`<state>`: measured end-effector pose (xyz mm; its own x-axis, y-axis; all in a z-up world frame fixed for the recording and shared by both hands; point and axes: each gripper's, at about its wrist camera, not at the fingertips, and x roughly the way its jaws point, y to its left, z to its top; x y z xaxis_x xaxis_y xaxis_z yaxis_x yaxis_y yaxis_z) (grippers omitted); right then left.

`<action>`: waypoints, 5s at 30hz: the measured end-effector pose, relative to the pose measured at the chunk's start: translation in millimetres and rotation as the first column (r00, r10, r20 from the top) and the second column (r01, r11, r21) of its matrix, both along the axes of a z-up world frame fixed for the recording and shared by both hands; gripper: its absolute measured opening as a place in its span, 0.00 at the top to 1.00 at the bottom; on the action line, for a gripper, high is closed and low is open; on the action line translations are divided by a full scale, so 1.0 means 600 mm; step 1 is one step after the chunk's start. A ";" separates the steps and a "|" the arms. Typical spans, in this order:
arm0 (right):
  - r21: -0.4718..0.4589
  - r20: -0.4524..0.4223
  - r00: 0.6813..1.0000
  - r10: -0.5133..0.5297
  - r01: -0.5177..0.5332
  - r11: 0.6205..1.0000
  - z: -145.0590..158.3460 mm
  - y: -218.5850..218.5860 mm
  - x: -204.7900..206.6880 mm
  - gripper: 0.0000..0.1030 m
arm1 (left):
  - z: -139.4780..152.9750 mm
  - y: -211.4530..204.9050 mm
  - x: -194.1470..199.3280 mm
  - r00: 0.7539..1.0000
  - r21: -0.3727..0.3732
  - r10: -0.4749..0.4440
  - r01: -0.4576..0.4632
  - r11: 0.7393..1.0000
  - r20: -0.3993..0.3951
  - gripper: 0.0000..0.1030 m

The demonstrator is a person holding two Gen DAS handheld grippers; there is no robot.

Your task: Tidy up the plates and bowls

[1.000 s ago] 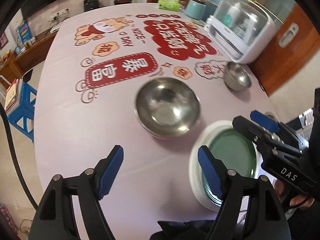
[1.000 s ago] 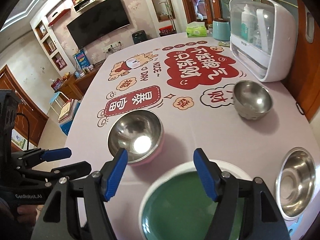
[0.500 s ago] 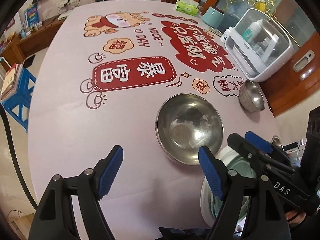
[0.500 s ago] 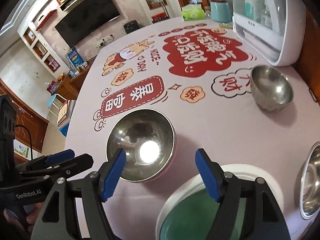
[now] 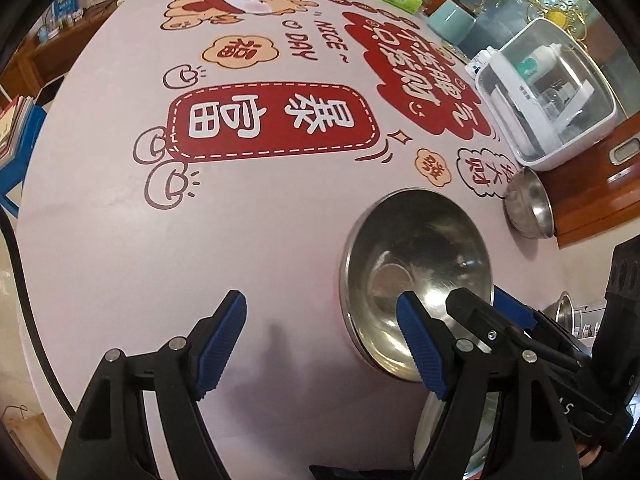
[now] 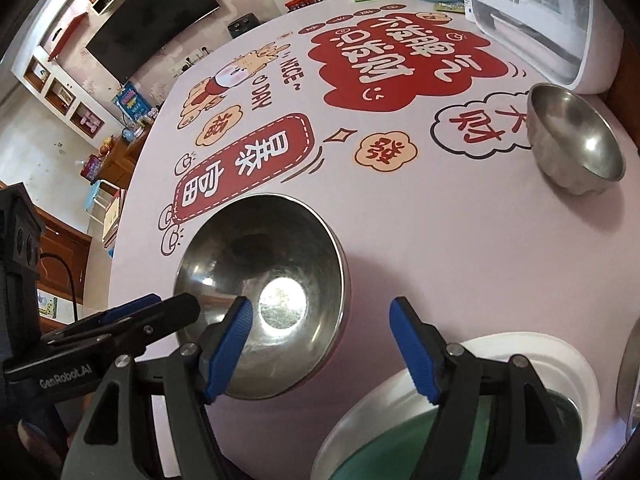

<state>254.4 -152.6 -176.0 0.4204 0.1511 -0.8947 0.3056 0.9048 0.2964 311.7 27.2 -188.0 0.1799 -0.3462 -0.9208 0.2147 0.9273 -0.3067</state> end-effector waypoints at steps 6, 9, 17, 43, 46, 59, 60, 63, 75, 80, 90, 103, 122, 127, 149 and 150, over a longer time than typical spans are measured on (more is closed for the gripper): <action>0.001 -0.013 1.000 0.023 -0.023 1.000 -0.010 0.005 0.011 0.49 | -0.025 -0.008 0.010 0.999 -0.008 -0.004 0.003 1.000 -0.039 0.44; 0.010 -0.018 0.999 0.031 -0.031 0.999 -0.014 0.007 0.012 0.56 | -0.032 -0.015 0.013 0.999 -0.009 -0.008 0.008 1.000 -0.047 0.50; 0.014 -0.020 0.999 0.025 -0.025 1.000 -0.017 0.003 0.012 0.69 | -0.048 -0.029 0.013 0.996 -0.018 -0.011 0.009 1.000 -0.084 0.69; 0.019 0.041 0.999 0.005 -0.006 1.000 0.030 0.015 -0.050 0.84 | -0.013 -0.019 -0.042 0.994 -0.006 -0.063 0.063 0.998 -0.094 0.88; 0.023 0.066 0.998 -0.007 0.006 1.000 0.043 0.010 -0.066 0.85 | 0.003 -0.021 -0.058 0.994 -0.012 -0.075 0.074 0.997 -0.079 0.87; 0.034 0.148 0.985 -0.089 0.085 0.996 0.088 -0.016 -0.152 0.87 | 0.067 -0.047 -0.128 0.990 -0.031 -0.143 0.143 0.989 -0.008 0.87; 0.033 0.150 0.984 -0.098 0.094 0.995 0.091 -0.019 -0.159 0.87 | 0.071 -0.051 -0.134 0.988 -0.033 -0.152 0.152 0.988 -0.005 0.87; 0.032 0.152 0.980 -0.124 0.121 0.992 0.096 -0.026 -0.183 0.87 | 0.078 -0.063 -0.150 0.985 -0.042 -0.175 0.175 0.984 0.001 0.87; 0.026 0.148 0.958 -0.245 0.243 0.970 0.112 -0.083 -0.276 0.88 | 0.095 -0.134 -0.210 0.954 -0.090 -0.301 0.300 0.950 0.005 0.87; 0.016 0.149 0.949 -0.277 0.277 0.961 0.118 -0.109 -0.309 0.88 | 0.099 -0.166 -0.235 0.939 -0.105 -0.343 0.342 0.934 0.007 0.86; 0.015 0.152 0.937 -0.316 0.317 0.948 0.128 -0.158 -0.359 0.88 | 0.107 -0.233 -0.267 0.916 -0.125 -0.401 0.400 0.908 0.015 0.85; -0.001 0.157 0.937 -0.312 0.316 0.949 0.145 -0.248 -0.388 0.88 | 0.130 -0.327 -0.288 0.895 -0.141 -0.442 0.446 0.884 0.058 0.83; -0.038 0.092 0.962 -0.256 0.260 0.965 0.146 -0.377 -0.411 0.85 | 0.125 -0.464 -0.311 0.903 -0.152 -0.427 0.428 0.891 0.042 0.81; -0.037 0.061 0.969 -0.238 0.240 0.970 0.137 -0.408 -0.407 0.85 | 0.111 -0.498 -0.321 0.902 -0.135 -0.431 0.428 0.894 0.007 0.79; 0.071 -0.055 0.998 0.015 -0.011 0.997 0.071 -0.488 -0.352 0.50 | 0.083 -0.537 -0.334 0.978 -0.077 -0.203 0.199 0.977 -0.050 0.74; 0.075 -0.050 0.999 0.023 -0.019 0.997 0.071 -0.488 -0.351 0.49 | 0.086 -0.536 -0.334 0.980 -0.073 -0.192 0.188 0.979 -0.047 0.74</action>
<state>43.6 -445.4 -133.3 0.3709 0.2263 -0.9007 0.3034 0.8871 0.3478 111.1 -294.4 -136.6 0.0560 -0.4312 -0.9005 0.3668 0.8478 -0.3831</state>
